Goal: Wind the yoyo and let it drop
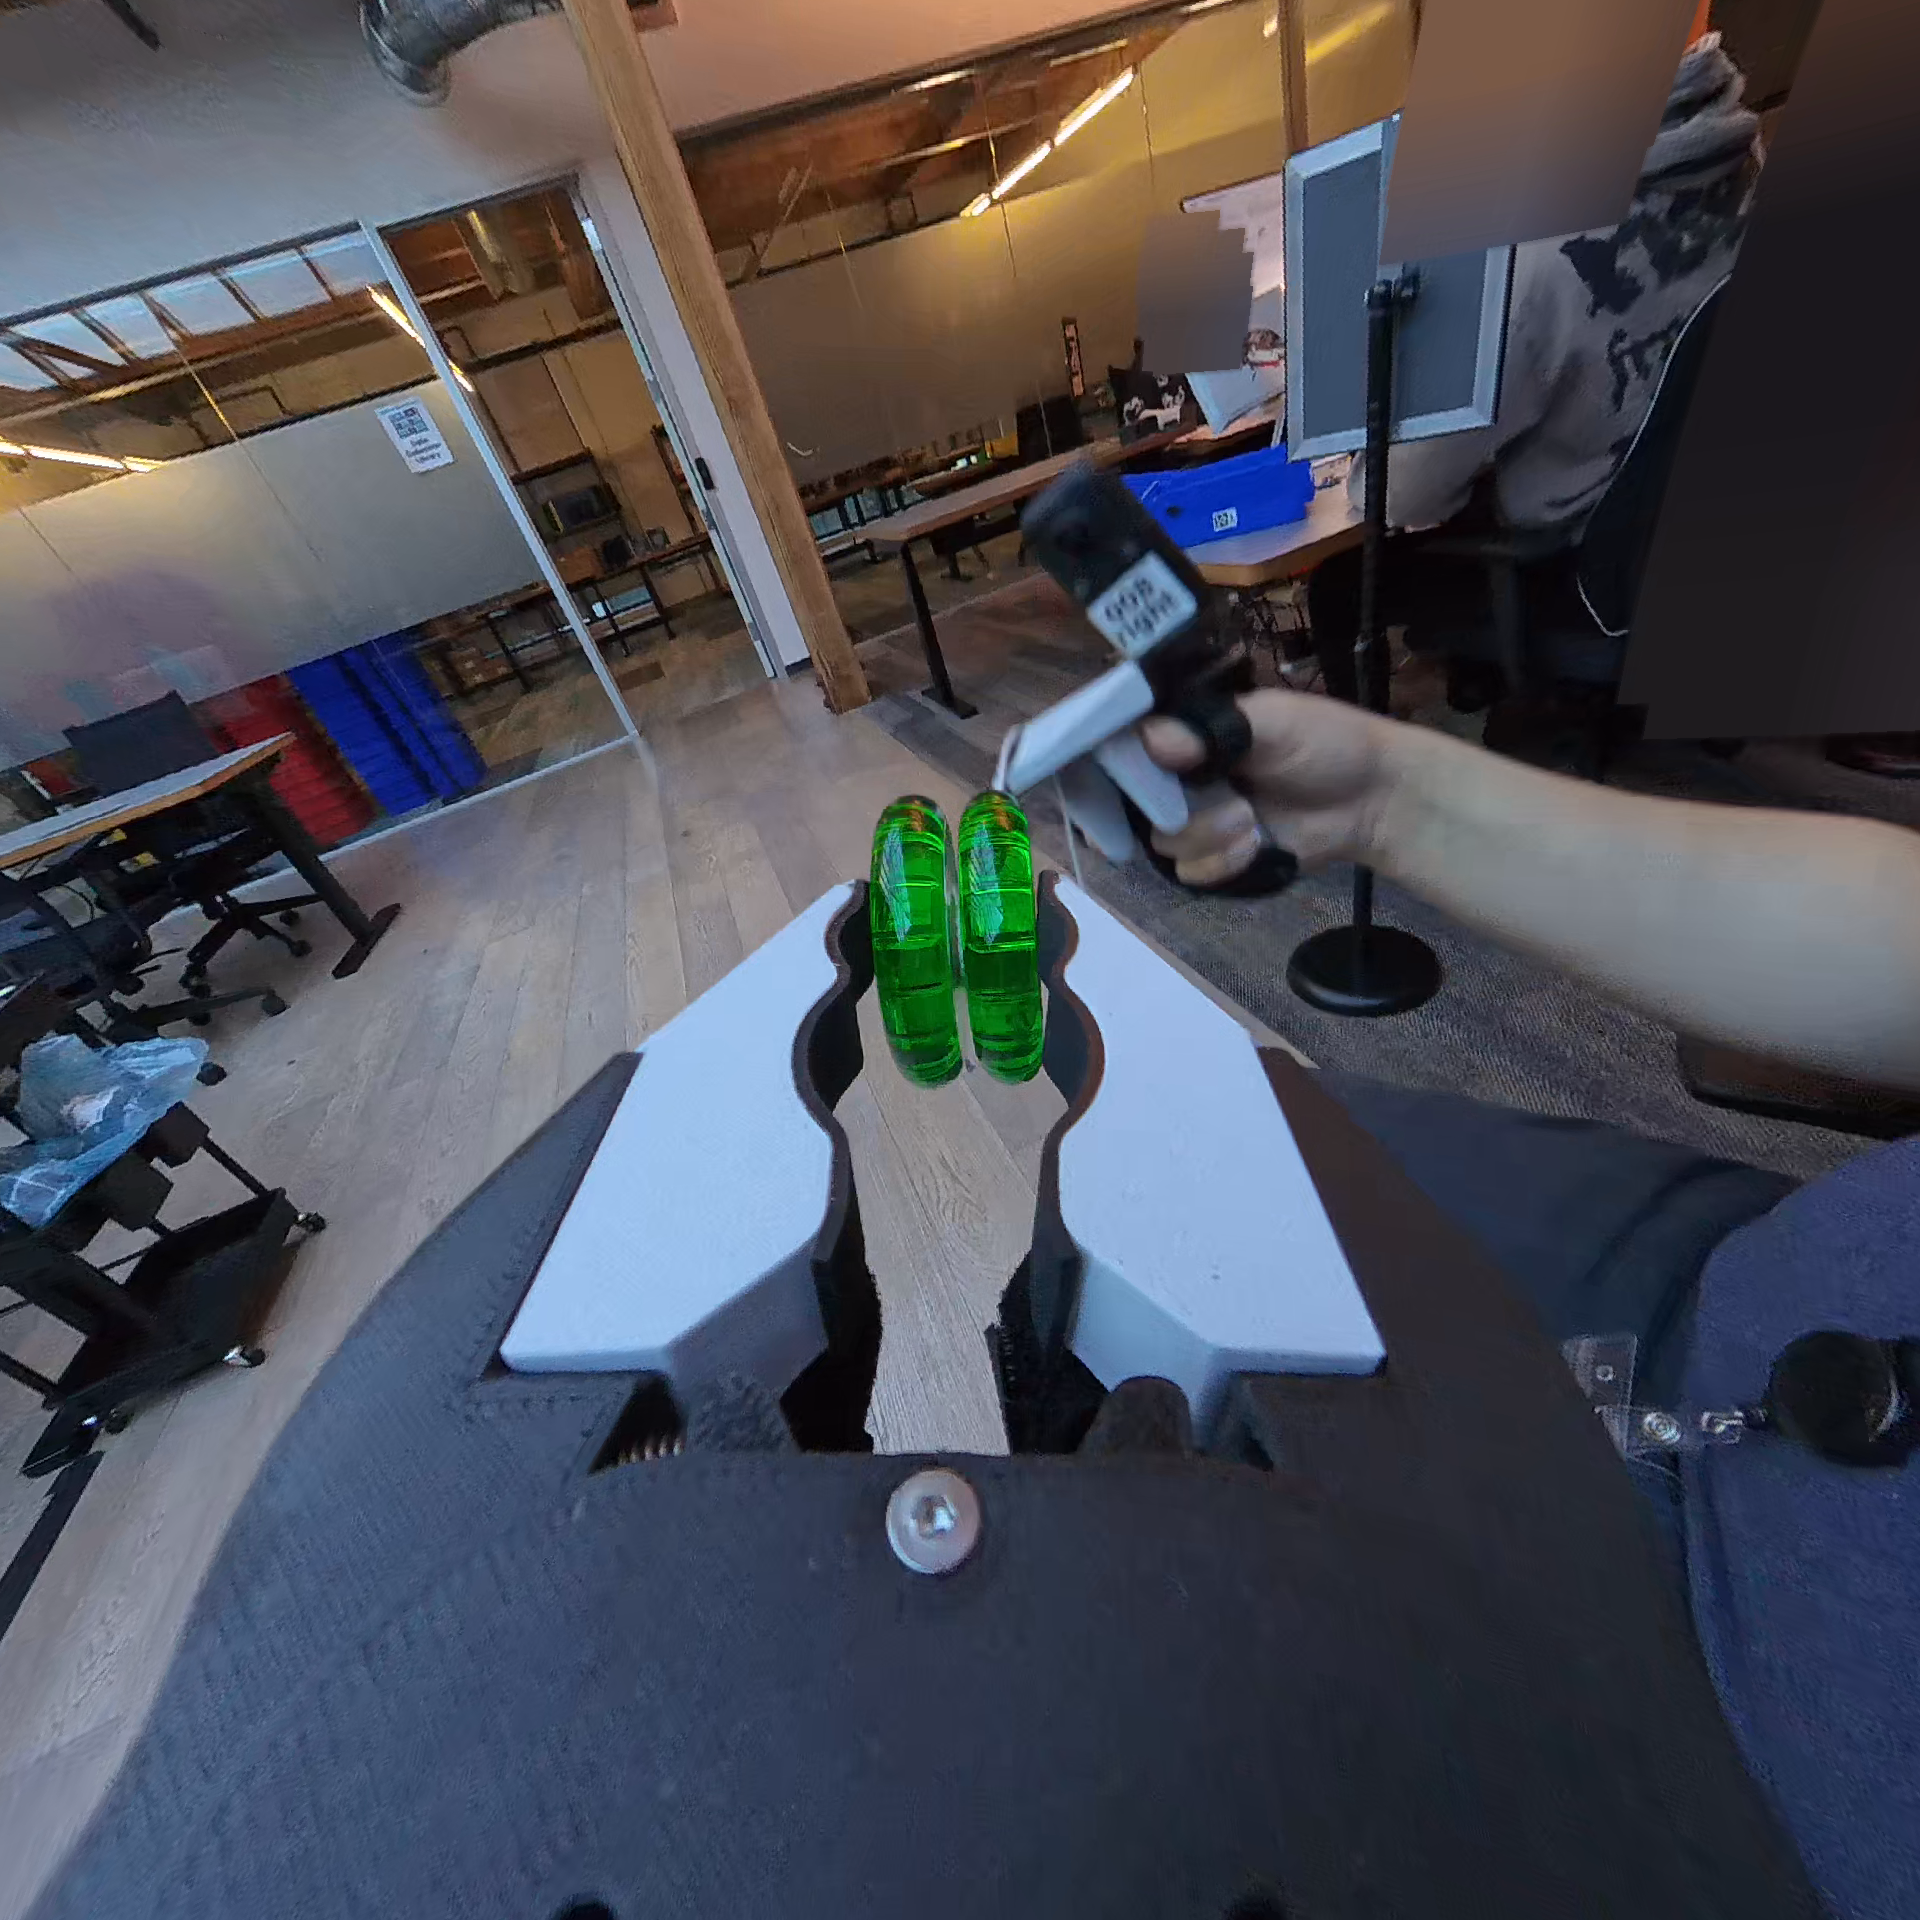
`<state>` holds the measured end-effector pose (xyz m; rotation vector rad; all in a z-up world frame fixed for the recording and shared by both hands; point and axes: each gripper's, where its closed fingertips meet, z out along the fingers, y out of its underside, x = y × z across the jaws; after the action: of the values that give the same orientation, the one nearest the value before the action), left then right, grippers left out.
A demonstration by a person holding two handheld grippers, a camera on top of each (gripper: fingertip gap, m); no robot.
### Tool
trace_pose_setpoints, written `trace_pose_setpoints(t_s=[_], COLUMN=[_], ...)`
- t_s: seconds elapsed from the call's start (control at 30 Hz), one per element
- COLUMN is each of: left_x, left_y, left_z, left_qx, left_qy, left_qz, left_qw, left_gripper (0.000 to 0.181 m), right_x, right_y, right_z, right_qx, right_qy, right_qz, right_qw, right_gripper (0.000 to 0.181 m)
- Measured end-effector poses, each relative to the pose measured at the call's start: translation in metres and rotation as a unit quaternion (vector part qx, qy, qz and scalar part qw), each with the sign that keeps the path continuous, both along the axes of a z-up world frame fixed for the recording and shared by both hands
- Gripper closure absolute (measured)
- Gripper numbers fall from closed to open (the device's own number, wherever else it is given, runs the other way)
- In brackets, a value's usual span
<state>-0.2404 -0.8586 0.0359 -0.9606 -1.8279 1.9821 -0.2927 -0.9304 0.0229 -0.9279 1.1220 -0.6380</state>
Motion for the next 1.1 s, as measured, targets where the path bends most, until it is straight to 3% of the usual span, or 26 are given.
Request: trace_pose_setpoints(t_s=[0.13, 0.23, 0.33, 0.47, 0.53, 0.67, 0.77, 0.9, 1.0, 1.1], left_x=[-0.005, -0.006, -0.006, -0.004, 0.000, 0.003, -0.003, -0.015, -0.023, -0.030], left_y=[-0.016, -0.031, -0.042, -0.040, -0.032, -0.016, -0.001, 0.016, 0.021, 0.023], left_z=[-0.017, -0.020, -0.015, 0.008, 0.024, 0.039, 0.047, 0.056, 0.060, 0.061], left_qx=[0.006, -0.010, -0.034, -0.062, -0.073, -0.062, -0.044, -0.029, -0.031, -0.037], left_qy=[-0.021, -0.035, -0.029, 0.042, 0.093, 0.162, 0.209, 0.259, 0.279, 0.284], left_qz=[0.033, 0.077, 0.114, 0.117, 0.098, 0.034, -0.033, -0.113, -0.144, -0.159], left_qw=[0.999, 0.996, 0.993, 0.990, 0.988, 0.984, 0.976, 0.959, 0.949, 0.945], left_gripper=[0.152, 0.152, 0.152, 0.152, 0.152, 0.152, 0.152, 0.151, 0.152, 0.151], right_x=[0.007, 0.026, 0.050, 0.067, 0.064, 0.037, 0.021, 0.020, 0.024, 0.030], right_y=[0.018, 0.054, 0.085, 0.101, 0.103, 0.112, 0.097, 0.074, 0.082, 0.086], right_z=[0.061, 0.080, 0.075, 0.050, 0.040, 0.045, 0.058, 0.066, 0.065, 0.060], right_qx=[-0.062, -0.127, -0.183, -0.221, -0.238, -0.292, -0.349, -0.288, -0.177, -0.124], right_qy=[0.058, 0.106, 0.150, 0.189, 0.199, 0.160, 0.092, 0.018, -0.029, -0.044], right_qz=[0.014, 0.037, 0.050, 0.040, 0.028, 0.025, -0.027, -0.056, 0.018, 0.055], right_qw=[0.996, 0.985, 0.970, 0.956, 0.950, 0.943, 0.932, 0.956, 0.984, 0.990], right_gripper=[0.181, 0.181, 0.181, 0.180, 0.153, 0.143, 0.139, 0.123, 0.121, 0.122])
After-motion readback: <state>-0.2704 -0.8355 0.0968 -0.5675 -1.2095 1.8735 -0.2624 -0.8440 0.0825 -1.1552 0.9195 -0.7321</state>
